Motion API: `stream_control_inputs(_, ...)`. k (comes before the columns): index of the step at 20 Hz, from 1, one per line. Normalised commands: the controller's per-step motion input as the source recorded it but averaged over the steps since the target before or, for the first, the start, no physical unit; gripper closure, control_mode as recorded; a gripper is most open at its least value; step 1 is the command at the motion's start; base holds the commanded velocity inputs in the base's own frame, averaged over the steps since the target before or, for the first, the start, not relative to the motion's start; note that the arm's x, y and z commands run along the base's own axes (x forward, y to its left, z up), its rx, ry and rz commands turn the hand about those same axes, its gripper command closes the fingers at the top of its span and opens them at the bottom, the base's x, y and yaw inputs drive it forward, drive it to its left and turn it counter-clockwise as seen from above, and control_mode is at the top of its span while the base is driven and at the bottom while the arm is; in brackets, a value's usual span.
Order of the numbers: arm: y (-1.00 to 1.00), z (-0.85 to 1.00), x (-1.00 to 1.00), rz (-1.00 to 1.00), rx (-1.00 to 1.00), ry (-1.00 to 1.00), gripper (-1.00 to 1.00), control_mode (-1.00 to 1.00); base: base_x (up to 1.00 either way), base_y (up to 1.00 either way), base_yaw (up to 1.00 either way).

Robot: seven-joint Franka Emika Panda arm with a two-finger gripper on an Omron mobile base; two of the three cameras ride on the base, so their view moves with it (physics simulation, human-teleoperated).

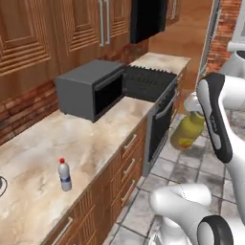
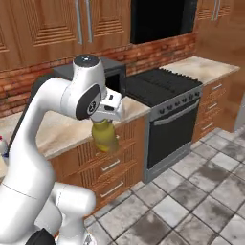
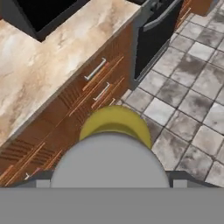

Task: Place the drinks on the dining counter in a tight cluster.

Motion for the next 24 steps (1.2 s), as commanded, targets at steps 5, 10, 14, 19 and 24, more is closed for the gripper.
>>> stream_control_inputs(5, 0.00, 0.00, 0.00, 0.00, 0.00, 0.00, 1.00, 1.00, 0.00, 0.00, -1.00)
stream_control_inputs(10, 0.00, 0.00, 0.00, 0.00, 0.00, 0.00, 1.00, 1.00, 0.00, 0.00, -1.00)
stream_control_inputs(14, 0.00, 0.00, 0.00, 0.00, 0.00, 0.00, 1.00, 1.00, 0.01, 0.01, -0.99)
stream_control_inputs(19, 0.00, 0.00, 0.00, 0.00, 0.00, 0.00, 1.00, 1.00, 0.36, 0.31, -0.80)
stream_control_inputs(24, 0.00, 0.00, 0.00, 0.00, 0.00, 0.00, 1.00, 1.00, 0.67, 0.48, -0.44)
